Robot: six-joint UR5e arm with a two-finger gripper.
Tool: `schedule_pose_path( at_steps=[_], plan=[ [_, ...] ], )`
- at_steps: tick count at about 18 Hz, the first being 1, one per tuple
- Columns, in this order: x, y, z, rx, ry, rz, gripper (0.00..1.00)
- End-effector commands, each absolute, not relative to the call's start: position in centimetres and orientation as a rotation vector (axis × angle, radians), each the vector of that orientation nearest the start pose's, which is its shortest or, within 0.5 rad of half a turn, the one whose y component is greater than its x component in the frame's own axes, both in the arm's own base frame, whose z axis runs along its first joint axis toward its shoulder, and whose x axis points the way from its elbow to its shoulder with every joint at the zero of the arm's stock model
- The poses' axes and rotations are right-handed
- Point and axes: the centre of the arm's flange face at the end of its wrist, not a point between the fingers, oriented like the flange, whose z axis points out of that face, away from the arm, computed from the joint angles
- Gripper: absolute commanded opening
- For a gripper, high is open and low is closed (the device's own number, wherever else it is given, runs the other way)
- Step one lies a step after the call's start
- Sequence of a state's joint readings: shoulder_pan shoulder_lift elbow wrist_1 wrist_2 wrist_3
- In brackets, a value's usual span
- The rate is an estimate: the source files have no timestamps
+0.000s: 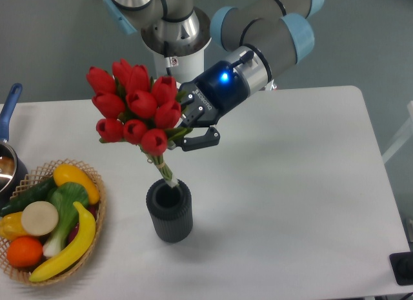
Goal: Insert the flowers into the vase
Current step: 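Lower the tulip stems into the black vase opening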
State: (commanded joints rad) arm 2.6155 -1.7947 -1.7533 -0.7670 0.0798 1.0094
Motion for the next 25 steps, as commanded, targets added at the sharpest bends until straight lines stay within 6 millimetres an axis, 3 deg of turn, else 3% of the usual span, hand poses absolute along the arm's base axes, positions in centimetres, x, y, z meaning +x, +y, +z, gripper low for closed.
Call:
schedule_pose_path(
  at_steps=[18,25],
  plan=[
    [-36.5,48.7,42.2,-1.662,0.265,-0.525,0.39],
    [-36.2,48.6,39.7,-1.671,0.277,-0.518,0.39]
  ],
)
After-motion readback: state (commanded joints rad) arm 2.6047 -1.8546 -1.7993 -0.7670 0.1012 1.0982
